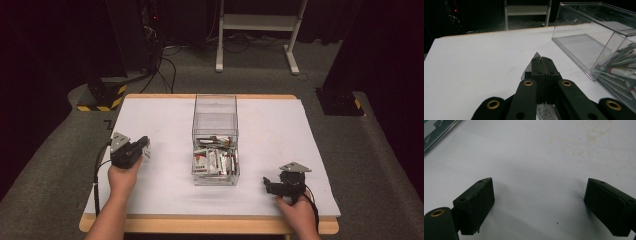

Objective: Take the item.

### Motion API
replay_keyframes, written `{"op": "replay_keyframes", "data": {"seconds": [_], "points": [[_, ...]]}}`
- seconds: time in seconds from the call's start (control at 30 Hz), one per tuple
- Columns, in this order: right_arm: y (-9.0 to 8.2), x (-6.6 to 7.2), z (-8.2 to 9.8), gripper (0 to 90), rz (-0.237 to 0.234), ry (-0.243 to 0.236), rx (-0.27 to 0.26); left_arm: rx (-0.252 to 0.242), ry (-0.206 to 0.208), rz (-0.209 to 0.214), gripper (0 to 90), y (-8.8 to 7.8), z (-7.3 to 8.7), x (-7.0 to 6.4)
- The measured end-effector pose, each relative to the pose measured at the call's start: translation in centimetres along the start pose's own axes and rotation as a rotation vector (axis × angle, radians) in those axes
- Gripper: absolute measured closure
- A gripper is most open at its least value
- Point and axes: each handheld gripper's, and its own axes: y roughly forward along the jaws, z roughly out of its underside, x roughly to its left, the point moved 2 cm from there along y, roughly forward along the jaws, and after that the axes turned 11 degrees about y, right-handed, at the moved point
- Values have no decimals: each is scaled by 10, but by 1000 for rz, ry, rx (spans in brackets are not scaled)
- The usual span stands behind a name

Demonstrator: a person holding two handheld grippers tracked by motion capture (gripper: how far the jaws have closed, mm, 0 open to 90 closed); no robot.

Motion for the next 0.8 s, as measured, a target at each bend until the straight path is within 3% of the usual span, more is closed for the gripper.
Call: {"op": "replay_keyframes", "data": {"seconds": [0.43, 0.8], "points": [[0, 0, 0, 94, -1, 3, 1, 28, -15, -3, 892, 23, -6, 7], [0, 0, 0, 94, -1, 3, 1, 69, -19, 21, 889, 42, -1, -1]]}}
